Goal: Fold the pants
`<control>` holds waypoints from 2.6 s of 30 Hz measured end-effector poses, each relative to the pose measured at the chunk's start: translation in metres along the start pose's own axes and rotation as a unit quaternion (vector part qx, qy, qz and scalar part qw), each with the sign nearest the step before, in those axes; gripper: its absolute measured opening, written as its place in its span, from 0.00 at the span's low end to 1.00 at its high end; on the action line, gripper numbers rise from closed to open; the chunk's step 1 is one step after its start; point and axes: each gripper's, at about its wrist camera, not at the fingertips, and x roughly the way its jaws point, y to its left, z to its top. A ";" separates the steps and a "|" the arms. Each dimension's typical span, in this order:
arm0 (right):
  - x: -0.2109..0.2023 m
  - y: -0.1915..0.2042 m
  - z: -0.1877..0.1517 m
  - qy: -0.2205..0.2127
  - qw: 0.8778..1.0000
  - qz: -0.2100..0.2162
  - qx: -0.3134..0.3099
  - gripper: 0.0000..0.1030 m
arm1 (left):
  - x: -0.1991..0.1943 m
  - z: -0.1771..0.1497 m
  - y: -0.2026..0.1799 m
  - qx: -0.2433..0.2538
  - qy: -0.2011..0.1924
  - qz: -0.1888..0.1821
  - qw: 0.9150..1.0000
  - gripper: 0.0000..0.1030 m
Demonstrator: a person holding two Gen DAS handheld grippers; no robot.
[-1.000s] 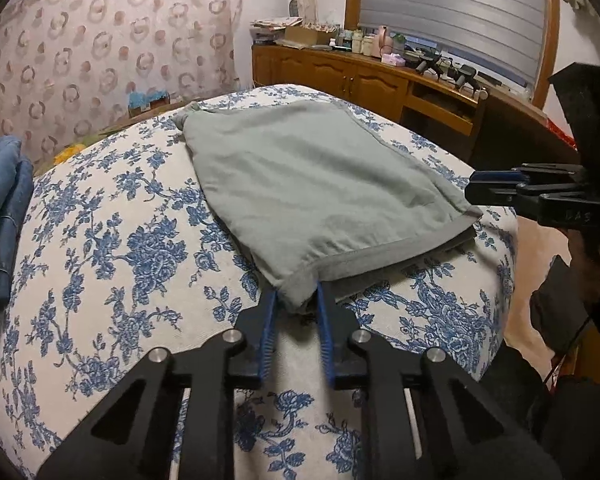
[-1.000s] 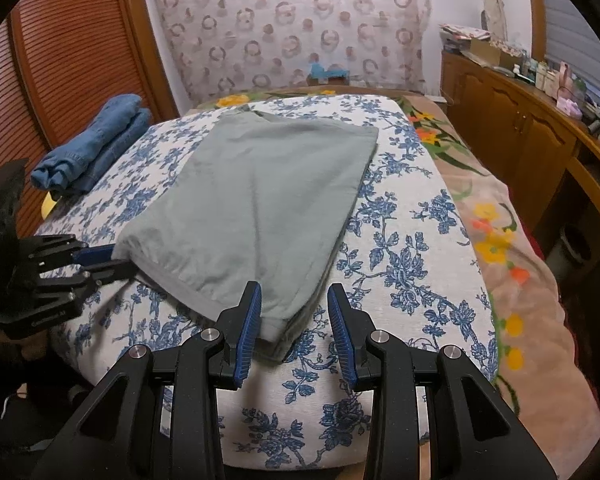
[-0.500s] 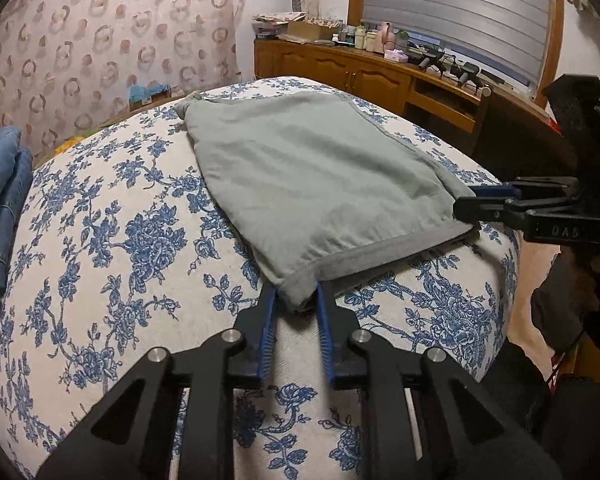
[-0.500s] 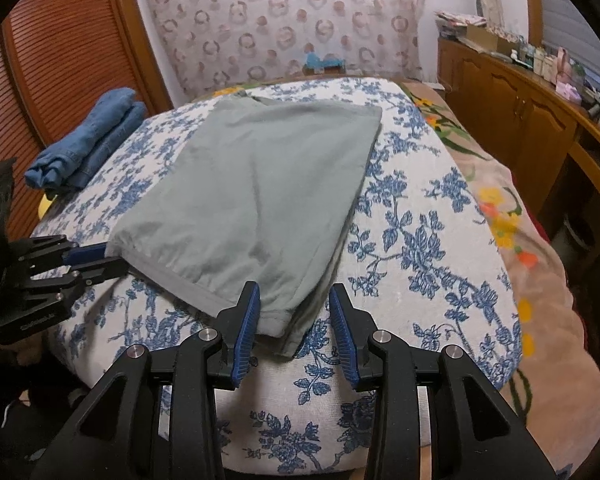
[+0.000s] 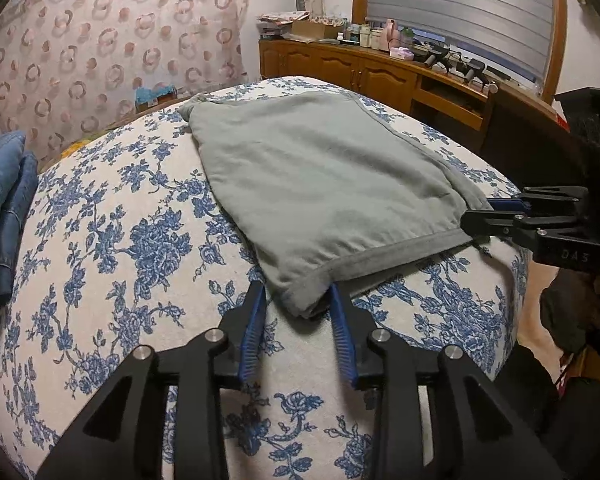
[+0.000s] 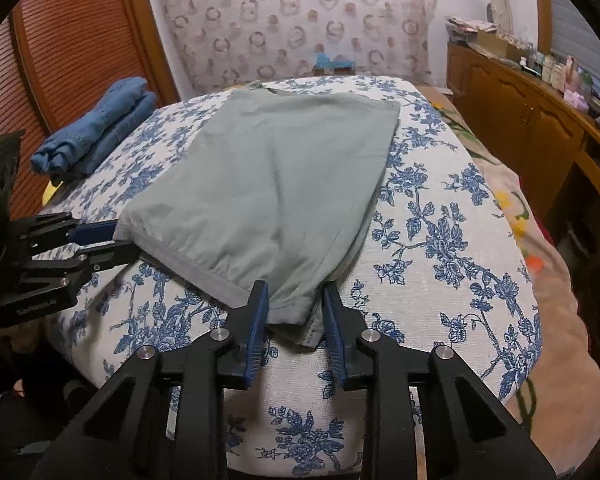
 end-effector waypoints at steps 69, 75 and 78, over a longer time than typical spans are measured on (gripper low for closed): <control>0.016 0.091 0.299 -0.157 0.975 0.096 -0.128 0.07 | -0.091 0.160 0.170 -0.009 -0.146 0.129 0.981 0.05; 0.075 0.093 0.210 -0.039 0.985 0.107 -0.131 0.07 | -0.055 0.099 0.148 -0.018 -0.078 0.106 0.991 0.05; 0.079 0.093 0.190 -0.020 0.986 0.104 -0.128 0.07 | -0.059 0.087 0.138 -0.022 -0.076 0.099 0.992 0.05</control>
